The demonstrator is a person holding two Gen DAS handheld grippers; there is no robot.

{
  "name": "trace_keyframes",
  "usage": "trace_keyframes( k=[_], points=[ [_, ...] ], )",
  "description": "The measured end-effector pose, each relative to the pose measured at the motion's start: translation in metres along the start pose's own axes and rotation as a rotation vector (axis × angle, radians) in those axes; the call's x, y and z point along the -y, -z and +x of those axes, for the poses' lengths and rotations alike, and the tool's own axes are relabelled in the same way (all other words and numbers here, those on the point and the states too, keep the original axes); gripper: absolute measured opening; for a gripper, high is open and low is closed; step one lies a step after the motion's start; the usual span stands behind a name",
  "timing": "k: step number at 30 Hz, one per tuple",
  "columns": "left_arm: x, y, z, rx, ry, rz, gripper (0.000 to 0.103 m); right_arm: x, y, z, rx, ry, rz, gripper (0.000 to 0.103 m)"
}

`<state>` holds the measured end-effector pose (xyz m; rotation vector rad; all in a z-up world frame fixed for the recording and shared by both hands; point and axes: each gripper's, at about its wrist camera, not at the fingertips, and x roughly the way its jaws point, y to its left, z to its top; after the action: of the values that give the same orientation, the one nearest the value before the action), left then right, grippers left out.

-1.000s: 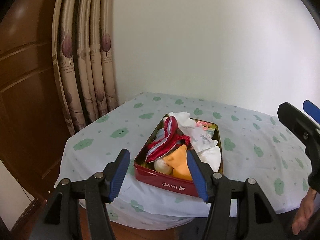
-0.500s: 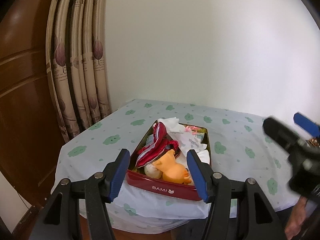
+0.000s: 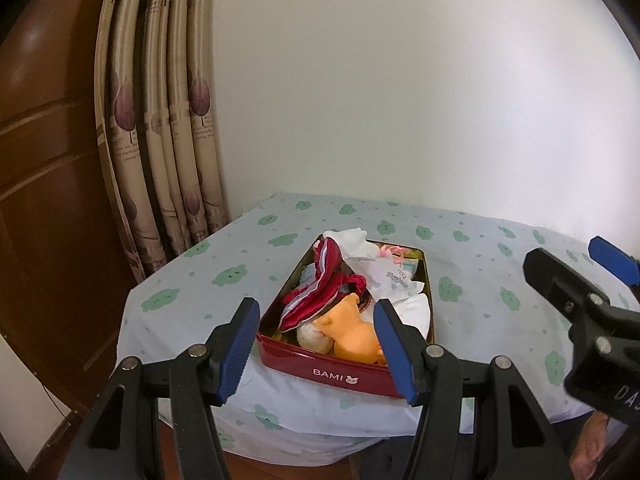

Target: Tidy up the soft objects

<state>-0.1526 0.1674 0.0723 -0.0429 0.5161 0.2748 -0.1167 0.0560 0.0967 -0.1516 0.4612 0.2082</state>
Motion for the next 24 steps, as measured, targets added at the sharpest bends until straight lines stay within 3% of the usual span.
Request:
trace_keyframes(
  k=[24],
  points=[
    [-0.0057, 0.0019, 0.0094, -0.049, -0.018, -0.033, 0.061, -0.0018, 0.0046, -0.0001, -0.020, -0.017, 0.000, 0.102]
  ],
)
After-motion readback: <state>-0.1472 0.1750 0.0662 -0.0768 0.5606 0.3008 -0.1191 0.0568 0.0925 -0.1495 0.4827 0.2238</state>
